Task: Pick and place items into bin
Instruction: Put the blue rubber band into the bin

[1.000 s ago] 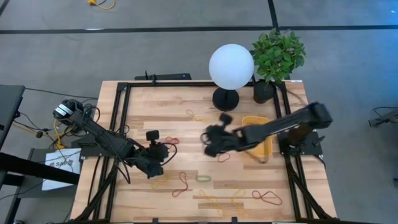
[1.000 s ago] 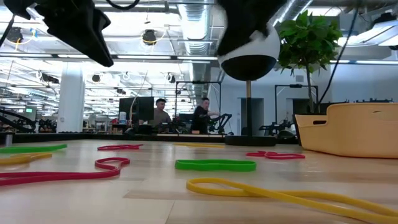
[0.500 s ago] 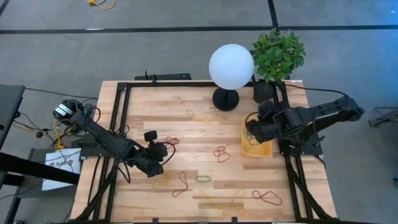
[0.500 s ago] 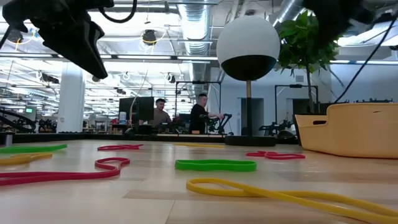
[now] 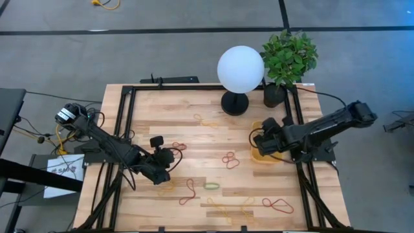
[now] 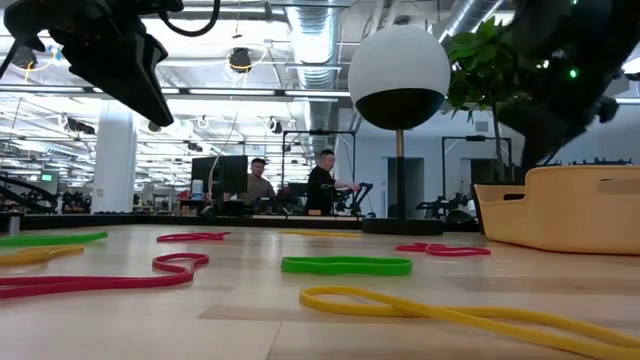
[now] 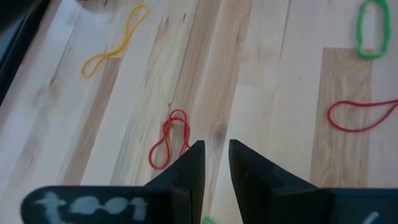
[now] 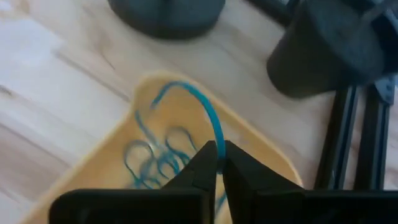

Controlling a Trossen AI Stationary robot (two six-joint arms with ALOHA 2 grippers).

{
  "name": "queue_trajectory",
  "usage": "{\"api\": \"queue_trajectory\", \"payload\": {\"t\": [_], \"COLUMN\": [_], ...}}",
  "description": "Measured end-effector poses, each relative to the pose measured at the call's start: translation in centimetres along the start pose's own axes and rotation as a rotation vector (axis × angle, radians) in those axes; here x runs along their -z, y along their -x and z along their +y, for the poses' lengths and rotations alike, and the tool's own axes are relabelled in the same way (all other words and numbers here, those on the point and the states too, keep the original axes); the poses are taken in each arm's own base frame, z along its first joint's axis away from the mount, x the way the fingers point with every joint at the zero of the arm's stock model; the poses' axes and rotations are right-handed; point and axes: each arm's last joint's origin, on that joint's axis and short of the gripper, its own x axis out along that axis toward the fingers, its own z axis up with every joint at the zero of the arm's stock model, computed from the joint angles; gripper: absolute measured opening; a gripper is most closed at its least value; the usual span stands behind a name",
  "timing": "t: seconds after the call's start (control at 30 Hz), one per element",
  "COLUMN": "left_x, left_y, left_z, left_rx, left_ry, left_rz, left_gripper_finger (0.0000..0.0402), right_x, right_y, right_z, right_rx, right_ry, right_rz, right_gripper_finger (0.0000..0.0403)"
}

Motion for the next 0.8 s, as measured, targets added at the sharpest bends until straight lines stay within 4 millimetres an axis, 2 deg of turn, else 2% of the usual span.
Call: {"api": "queue_trajectory", "payload": {"t": [0.23,0.4,0.6,0.8], "left_x": [-0.1,-0.1,-0.1,-0.1], "left_y": [0.0,0.0,0.0,0.0], "left_z": [0.0,0.0,0.0,0.0], "left_rx": [-0.007,-0.008,-0.012,-0.012], "left_ry": [0.004,0.004,0.004,-0.005], "left_rz": [-0.012,-0.013,-0.016,-0.013], "left_gripper_finger": [0.0064,0.0064,0.0064,0.0064], "right_x": [0.4,0.2,-1.0,-2.0], "right_y": [-1.6,-1.4,1.2,5.6], "right_z": [0.6,0.6,1.2,2.3], "right_rx": [0.062,0.035,-0.122,-0.363], "right_ry": [0.028,0.017,0.088,0.135], "right_rz": [0.104,0.158,0.198,0.217], "right_gripper_finger": [0.0084,0.0112,0.0122,0.0119]}}
